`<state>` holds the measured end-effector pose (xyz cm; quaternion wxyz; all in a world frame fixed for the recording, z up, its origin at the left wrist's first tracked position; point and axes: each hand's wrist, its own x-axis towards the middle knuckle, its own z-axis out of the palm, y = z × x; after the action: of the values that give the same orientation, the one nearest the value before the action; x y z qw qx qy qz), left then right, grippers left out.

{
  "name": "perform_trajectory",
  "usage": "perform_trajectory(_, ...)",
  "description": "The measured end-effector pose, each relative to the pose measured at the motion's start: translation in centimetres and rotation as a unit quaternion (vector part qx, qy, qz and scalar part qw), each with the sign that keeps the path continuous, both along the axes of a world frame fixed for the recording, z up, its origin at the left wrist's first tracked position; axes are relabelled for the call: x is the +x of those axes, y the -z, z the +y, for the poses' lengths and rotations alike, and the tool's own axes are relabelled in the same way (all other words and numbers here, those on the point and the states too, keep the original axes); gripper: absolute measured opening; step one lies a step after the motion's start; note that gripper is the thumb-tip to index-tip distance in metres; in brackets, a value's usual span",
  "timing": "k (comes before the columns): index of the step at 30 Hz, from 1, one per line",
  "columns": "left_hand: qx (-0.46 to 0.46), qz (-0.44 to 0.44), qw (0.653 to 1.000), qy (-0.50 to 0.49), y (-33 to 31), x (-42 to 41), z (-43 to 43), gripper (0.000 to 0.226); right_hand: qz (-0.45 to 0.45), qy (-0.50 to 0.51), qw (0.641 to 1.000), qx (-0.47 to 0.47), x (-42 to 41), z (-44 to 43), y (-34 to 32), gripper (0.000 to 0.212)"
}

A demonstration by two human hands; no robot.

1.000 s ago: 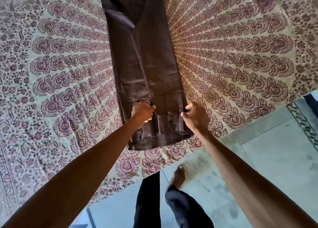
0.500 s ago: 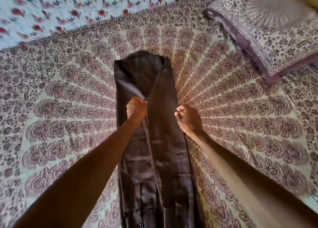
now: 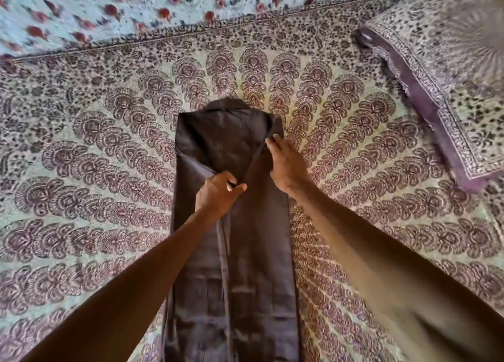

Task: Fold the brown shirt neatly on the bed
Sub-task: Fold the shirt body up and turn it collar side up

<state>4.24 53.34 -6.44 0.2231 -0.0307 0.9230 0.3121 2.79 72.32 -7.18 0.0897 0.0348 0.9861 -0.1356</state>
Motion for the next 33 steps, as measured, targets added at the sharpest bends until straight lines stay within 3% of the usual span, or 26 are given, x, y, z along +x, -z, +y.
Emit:
perform_trajectory(4, 0.005, -0.037, 0.999, 0.019, 0.9, -1.4, 0.3, 0.015, 0.088, -0.052, 0.992, 0.075, -4.3, 1.0, 0.4, 0.059)
perform_trajectory(7, -0.009, -0.064, 0.997, 0.036, 1.1, -2.3, 0.0, 0.017, 0.07, -0.143, 0.975, 0.155, -7.5, 1.7, -0.2, 0.039)
perform_trajectory(9, -0.02, -0.076, 0.996, 0.034, 1.1, -2.8, -0.3, 0.016, 0.066, -0.158, 0.974, 0.147, -9.1, 2.0, -0.6, 0.023)
perform_trajectory(14, -0.017, -0.071, 0.997, 0.02, 1.6, -3.0, -1.5, 0.009, 0.074, -0.177, 0.976, 0.106, -11.0, 1.7, 0.0, 0.026)
perform_trajectory(20, 0.018, -0.101, 0.994, 0.038, 1.6, -3.2, -2.4, 0.022, 0.161, -0.051, 0.981, 0.094, -10.7, 1.4, 1.8, 0.024)
perform_trajectory(23, 0.004, -0.092, 0.994, 0.057, 1.8, -3.4, -2.7, 0.018, 0.201, 0.018, 0.976, 0.076, -9.0, 0.6, 2.2, 0.018)
perform_trajectory(29, -0.002, -0.086, 0.995, 0.057, 2.1, -3.6, -3.0, 0.012, 0.163, 0.062, 0.984, 0.032, -7.9, 0.5, 4.7, 0.019)
perform_trajectory(33, -0.015, -0.084, 0.994, 0.072, 1.7, -3.6, -3.4, 0.017, 0.196, 0.091, 0.976, -0.005, -7.7, 0.2, 4.0, 0.019)
